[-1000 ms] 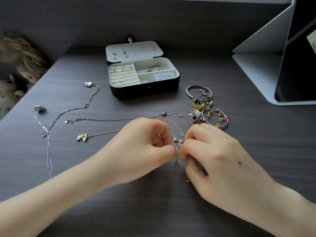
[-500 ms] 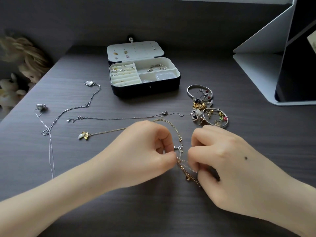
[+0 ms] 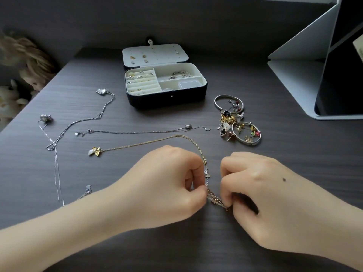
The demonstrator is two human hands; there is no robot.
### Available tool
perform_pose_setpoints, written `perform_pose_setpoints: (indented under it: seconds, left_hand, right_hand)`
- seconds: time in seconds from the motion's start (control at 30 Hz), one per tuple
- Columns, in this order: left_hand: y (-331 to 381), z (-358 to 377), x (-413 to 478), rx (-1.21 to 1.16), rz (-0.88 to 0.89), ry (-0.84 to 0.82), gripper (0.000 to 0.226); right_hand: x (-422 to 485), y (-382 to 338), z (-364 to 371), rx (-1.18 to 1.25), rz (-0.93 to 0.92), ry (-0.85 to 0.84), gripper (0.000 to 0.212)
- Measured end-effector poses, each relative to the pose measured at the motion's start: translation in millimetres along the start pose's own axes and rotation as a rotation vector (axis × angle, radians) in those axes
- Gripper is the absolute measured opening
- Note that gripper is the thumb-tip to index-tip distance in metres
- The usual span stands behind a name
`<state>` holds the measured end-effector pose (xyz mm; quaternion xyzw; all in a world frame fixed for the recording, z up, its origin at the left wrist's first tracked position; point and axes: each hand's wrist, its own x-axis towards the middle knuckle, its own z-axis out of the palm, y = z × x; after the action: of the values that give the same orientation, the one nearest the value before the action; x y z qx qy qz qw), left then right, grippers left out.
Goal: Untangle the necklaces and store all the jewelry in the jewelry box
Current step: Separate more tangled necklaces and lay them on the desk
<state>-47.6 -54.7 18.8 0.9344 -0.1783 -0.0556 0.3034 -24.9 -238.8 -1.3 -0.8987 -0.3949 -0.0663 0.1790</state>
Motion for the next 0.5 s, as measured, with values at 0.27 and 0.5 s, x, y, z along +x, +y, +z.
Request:
perform_pose_setpoints:
  seconds: [0.27,0.5]
  left_hand:
    - [-0.3,3.0,-0.9,0.044,0.011,0.014,0.017]
    - [-0.1,3.2,0.7,0.018,-0.007,0.052,0.030]
  right_hand:
    - [-1.8,-2.5,3.4,-0.033,0.007,0.044,0.028]
    - [7.9,-0.2,-12.6,-0.078,-0.073,-0.072,0.020]
